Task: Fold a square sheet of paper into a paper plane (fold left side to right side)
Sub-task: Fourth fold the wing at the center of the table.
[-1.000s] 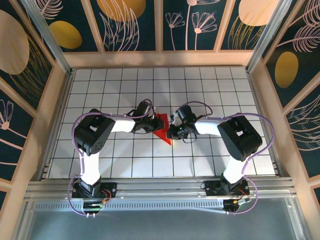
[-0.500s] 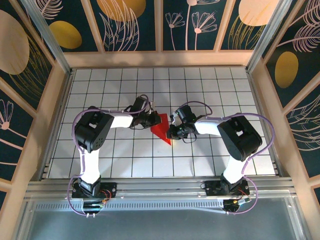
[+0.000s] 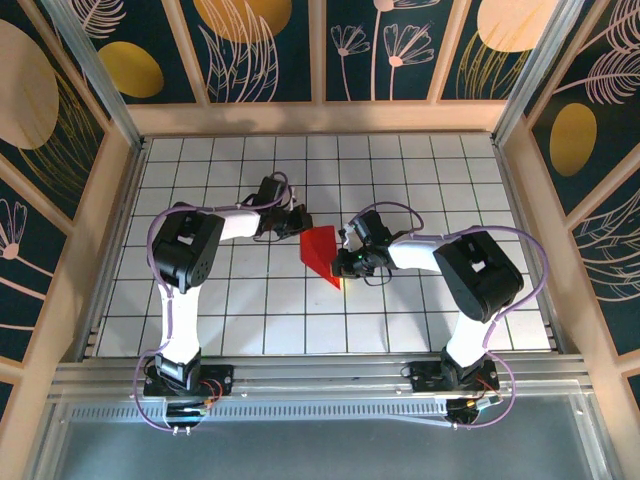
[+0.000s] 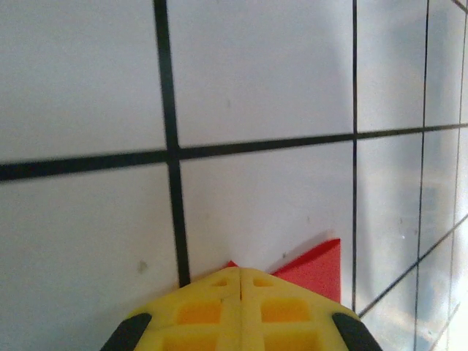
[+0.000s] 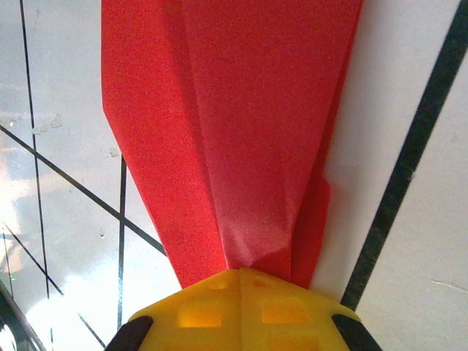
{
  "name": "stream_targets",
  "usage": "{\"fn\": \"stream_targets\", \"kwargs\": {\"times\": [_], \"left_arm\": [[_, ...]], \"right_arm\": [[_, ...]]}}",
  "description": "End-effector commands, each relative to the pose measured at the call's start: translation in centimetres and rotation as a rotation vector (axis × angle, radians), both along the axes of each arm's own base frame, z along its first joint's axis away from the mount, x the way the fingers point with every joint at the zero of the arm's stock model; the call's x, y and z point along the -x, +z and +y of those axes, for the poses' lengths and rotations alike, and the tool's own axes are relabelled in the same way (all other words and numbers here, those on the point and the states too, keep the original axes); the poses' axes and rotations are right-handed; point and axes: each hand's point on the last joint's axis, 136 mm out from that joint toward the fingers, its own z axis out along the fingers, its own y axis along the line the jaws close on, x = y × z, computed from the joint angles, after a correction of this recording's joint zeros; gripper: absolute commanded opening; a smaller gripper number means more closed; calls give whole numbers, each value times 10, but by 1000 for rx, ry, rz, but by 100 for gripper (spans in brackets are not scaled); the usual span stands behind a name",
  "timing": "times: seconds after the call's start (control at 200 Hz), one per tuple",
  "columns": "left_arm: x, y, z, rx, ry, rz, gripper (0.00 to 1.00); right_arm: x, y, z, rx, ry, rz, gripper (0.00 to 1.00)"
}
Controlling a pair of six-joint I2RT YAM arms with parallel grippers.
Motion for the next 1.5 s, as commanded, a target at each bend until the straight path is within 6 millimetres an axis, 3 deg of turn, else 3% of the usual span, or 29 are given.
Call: {"fn": "stream_targets", "kwargs": {"times": [0.0, 0.12, 0.245, 0.395, 0.45, 0.575, 0.59, 0.666, 1.021, 1.201, 1.366, 1.496], "left_arm": [[-29, -5, 43, -128, 95, -80, 1], [-22, 23, 49, -138, 85, -138, 1], [5, 47, 45, -72, 53, -166, 1], [43, 62, 9, 31, -43, -161, 2], [60, 52, -5, 58, -84, -125, 2], [72, 37, -29, 81, -133, -86, 2], [65, 44, -34, 92, -135, -103, 2], [61, 37, -42, 93, -144, -91, 2], [59, -11, -32, -17, -121, -13, 1], [69, -23, -21, -70, -120, 14, 0], [74, -31, -15, -103, -122, 29, 0], [74, -29, -15, -98, -127, 27, 0]], "right_arm": [[55, -65, -56, 291, -16, 199, 0], [51, -61, -54, 278, -23, 185, 0], [48, -60, -54, 276, -36, 173, 0], [47, -61, -54, 276, -44, 172, 0], [47, -62, -55, 280, -45, 175, 0], [48, -63, -55, 286, -44, 177, 0], [48, -63, -55, 285, -44, 176, 0], [48, -63, -55, 285, -43, 176, 0], [41, -50, -43, 225, -36, 155, 0], [23, -17, -18, 97, -26, 99, 0], [3, 39, 13, -106, -13, 19, 0], [-8, 50, 15, -127, -13, -11, 0]]}}
